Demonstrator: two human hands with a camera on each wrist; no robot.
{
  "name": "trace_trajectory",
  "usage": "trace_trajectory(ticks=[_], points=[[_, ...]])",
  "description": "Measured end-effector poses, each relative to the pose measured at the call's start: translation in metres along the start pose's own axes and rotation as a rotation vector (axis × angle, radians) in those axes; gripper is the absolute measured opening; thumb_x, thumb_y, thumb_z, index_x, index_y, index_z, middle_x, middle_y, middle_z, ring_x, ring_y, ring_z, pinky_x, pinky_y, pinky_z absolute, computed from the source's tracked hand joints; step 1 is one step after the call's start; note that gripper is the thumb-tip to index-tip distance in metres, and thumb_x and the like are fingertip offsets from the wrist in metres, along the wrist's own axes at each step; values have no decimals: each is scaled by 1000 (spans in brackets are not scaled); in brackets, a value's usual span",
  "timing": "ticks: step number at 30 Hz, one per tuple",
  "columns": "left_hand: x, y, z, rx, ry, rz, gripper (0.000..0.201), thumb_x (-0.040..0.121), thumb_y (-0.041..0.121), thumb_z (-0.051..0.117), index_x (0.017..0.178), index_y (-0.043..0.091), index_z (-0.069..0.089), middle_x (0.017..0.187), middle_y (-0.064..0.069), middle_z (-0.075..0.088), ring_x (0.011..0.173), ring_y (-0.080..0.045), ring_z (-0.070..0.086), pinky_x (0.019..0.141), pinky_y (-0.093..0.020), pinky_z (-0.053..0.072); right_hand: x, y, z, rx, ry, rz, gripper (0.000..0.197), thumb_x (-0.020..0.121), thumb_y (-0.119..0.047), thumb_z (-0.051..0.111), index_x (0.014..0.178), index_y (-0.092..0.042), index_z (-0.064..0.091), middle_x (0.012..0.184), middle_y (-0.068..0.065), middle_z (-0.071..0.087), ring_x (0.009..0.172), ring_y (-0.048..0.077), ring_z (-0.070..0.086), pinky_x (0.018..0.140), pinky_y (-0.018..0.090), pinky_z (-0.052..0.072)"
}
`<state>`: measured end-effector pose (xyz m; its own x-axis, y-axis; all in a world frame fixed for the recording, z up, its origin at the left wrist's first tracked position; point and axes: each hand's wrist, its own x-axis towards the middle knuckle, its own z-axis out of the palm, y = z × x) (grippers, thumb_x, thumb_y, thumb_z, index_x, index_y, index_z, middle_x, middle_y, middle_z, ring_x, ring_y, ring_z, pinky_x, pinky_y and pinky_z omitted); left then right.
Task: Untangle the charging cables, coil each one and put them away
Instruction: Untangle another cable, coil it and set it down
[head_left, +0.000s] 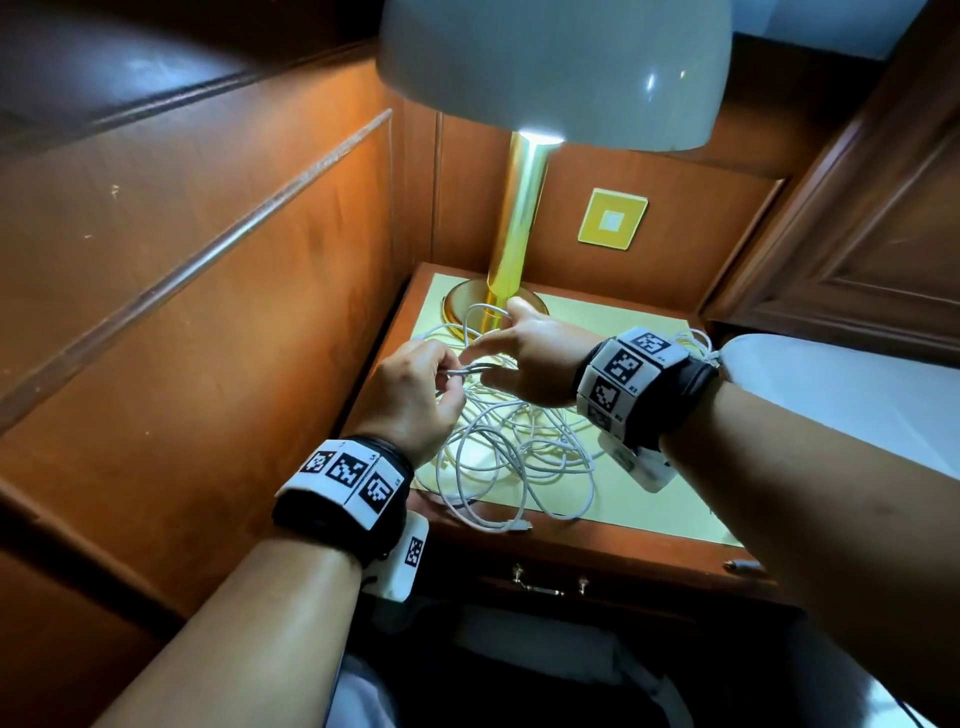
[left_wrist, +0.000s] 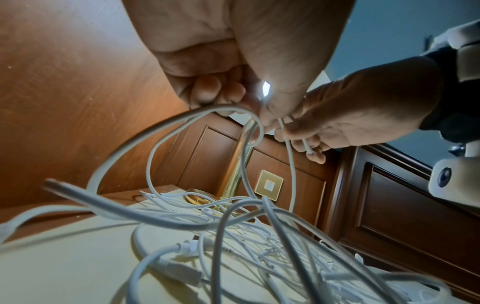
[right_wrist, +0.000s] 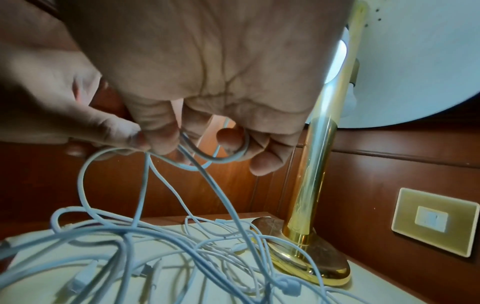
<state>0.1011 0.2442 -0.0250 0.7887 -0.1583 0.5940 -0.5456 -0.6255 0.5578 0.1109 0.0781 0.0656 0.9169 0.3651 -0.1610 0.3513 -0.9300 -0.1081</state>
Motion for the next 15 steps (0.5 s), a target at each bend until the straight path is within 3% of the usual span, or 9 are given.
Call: trace_trajectory(ticks=[5,8,10,12,15], points=[[0,5,0,-6,-45,52,5,79,10,59,81,7,63,78,3,51,68,-23,53,62,-36,49,4,0,-3,54,-140,71,36,100,-42,41,131,-51,56,104,2,35,102,21,50,93,35,43],[1,6,0,4,-70,54,3,80,6,63,83,7,64,80,0,55,71,-21,53,65,-32,46,7,-2,-2,0,-207,93,37,102,-38,35,129,-40,61,101,1,40,103,22,50,93,37,44],[1,3,2,13,-54,21,5,80,5,66,84,8,66,81,0,57,72,-20,53,66,-26,39,8,-4,-3,-1,-157,72,34,103,-35,38,122,-30,67,92,-3,45,104,22,52,95,38,46],[2,1,1,4,-26,-36,8,81,10,65,87,8,70,81,-3,63,73,-20,55,68,-22,36,9,-1,-2,15,-57,31,30,102,-33,44,117,-24,69,97,-1,53,108,23,54,93,35,46],[2,4,-6,-45,-53,-197,31,81,27,50,95,12,74,84,-4,71,79,-21,62,75,-24,49,12,5,6,58,95,-19,23,101,-30,50,109,-24,71,105,2,53,103,24,57,90,33,47]])
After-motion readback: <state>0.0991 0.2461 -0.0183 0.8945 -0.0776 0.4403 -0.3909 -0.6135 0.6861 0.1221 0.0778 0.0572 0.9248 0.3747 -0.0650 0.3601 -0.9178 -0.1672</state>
